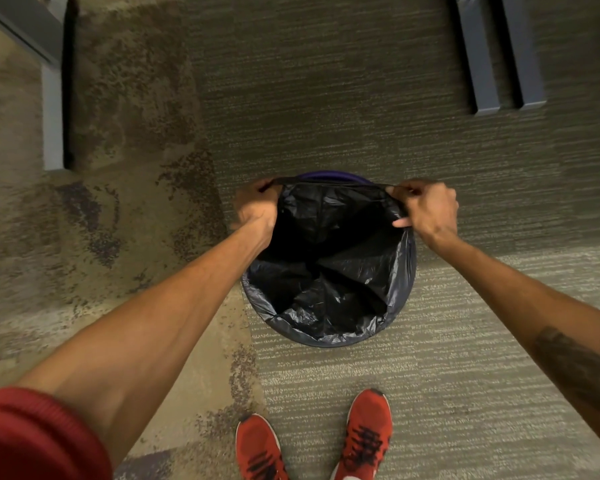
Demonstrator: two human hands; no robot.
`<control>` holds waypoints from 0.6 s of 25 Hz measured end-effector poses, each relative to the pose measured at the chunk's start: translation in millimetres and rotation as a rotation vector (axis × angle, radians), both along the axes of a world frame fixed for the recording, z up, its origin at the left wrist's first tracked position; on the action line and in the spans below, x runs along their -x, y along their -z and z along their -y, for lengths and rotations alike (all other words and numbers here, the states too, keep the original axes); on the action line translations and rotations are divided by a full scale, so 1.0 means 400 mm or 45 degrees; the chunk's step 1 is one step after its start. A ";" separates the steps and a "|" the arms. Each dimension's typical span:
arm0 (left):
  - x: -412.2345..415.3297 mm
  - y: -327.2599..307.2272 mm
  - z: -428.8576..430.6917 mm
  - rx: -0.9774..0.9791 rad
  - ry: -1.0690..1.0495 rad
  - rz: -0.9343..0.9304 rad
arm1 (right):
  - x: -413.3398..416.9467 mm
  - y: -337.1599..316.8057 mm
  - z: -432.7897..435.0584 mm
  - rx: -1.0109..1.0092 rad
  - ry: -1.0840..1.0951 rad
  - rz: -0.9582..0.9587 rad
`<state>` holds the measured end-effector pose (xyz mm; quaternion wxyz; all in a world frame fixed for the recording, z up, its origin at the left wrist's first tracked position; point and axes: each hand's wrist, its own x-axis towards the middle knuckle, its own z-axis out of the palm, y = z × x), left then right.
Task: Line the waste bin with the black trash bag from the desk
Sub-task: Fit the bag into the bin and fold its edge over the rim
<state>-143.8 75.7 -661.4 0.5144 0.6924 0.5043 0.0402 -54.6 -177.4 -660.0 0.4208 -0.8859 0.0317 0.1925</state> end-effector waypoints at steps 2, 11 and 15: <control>-0.011 -0.001 -0.003 0.029 -0.063 -0.010 | -0.002 0.008 -0.010 0.087 -0.009 0.015; -0.037 0.001 -0.053 0.259 -0.007 -0.105 | -0.017 0.031 -0.022 0.142 0.005 -0.083; -0.007 0.000 -0.063 0.294 0.044 0.024 | -0.030 0.040 -0.024 0.084 -0.037 -0.155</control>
